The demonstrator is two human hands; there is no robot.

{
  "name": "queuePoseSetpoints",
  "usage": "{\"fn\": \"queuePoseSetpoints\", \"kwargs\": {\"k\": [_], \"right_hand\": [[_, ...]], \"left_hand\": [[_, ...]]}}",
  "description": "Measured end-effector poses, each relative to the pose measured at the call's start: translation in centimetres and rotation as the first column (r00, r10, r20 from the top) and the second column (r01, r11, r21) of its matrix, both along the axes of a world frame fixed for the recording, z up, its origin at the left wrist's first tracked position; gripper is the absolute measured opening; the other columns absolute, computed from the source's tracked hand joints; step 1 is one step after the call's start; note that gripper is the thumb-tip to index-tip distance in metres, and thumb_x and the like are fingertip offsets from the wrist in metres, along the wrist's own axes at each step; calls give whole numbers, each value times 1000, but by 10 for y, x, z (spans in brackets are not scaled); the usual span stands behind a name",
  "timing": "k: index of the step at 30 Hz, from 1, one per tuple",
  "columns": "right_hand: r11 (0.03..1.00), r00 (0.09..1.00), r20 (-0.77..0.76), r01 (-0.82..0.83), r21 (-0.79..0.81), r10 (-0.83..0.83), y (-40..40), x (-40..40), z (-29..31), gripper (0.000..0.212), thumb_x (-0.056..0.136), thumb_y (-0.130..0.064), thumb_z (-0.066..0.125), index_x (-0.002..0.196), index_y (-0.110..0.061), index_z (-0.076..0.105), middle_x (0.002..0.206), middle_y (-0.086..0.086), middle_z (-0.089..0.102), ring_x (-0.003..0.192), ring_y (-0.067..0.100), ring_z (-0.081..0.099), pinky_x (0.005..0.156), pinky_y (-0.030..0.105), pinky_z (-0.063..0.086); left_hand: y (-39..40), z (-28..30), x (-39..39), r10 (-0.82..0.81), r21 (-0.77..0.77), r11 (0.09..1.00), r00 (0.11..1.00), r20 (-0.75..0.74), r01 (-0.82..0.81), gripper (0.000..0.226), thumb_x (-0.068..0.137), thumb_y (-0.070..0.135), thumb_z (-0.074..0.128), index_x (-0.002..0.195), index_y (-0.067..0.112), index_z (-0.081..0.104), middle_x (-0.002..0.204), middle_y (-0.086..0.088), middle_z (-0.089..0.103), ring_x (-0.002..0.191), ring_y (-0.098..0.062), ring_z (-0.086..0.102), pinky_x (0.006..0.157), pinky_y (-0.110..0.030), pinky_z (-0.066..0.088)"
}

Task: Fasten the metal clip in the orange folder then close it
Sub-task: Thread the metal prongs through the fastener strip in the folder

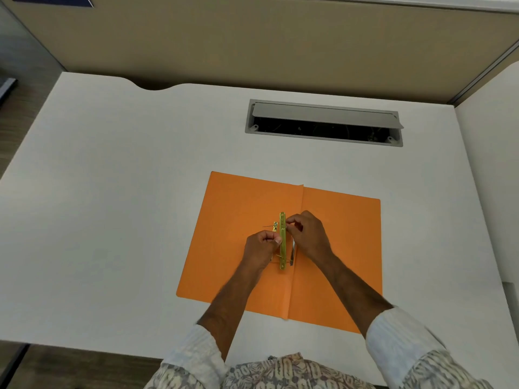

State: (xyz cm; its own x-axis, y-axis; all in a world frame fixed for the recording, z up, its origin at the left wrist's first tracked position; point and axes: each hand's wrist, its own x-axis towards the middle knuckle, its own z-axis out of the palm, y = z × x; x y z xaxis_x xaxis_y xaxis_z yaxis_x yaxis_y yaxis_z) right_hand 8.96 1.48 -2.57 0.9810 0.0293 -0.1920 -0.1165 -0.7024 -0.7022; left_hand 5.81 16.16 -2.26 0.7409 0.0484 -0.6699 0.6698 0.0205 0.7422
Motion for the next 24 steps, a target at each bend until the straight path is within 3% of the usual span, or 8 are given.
{"fn": "queuePoseSetpoints", "kwargs": {"k": [11,16,21,24], "right_hand": [[984,981,71,-177,-34,179,-6,-1,6,8,91,-9,61,93,-11,69,92,3,64,78,15,57,68,32,48],[990,991,37,-134,48,132,-10,-1,5,14,92,-5,59,99,-8,71,96,6,64,83,18,60,73,34,51],[996,1000,26,-7,94,5,-14,-11,2,23,91,-5,62,113,-9,67,103,8,60,90,17,59,80,24,49],[998,1000,21,20,67,-22,-16,-20,0,35,90,-8,65,125,-12,61,105,4,58,89,14,58,83,29,53]], "left_hand": [[1,1,-2,0,-10,1000,1000,6,1,6,91,6,66,88,9,70,79,-9,62,71,-18,50,58,-26,38],[1,1,-1,-26,-8,1000,1000,-6,26,4,91,8,67,92,8,72,76,-6,62,61,-12,49,52,-21,38],[-3,-1,1,-33,10,999,999,-10,33,4,90,6,69,91,7,73,68,1,62,52,-2,50,47,-12,39],[-4,-3,2,-31,16,999,999,-10,31,4,90,5,69,89,6,73,65,2,62,48,0,49,44,-10,38]]}}
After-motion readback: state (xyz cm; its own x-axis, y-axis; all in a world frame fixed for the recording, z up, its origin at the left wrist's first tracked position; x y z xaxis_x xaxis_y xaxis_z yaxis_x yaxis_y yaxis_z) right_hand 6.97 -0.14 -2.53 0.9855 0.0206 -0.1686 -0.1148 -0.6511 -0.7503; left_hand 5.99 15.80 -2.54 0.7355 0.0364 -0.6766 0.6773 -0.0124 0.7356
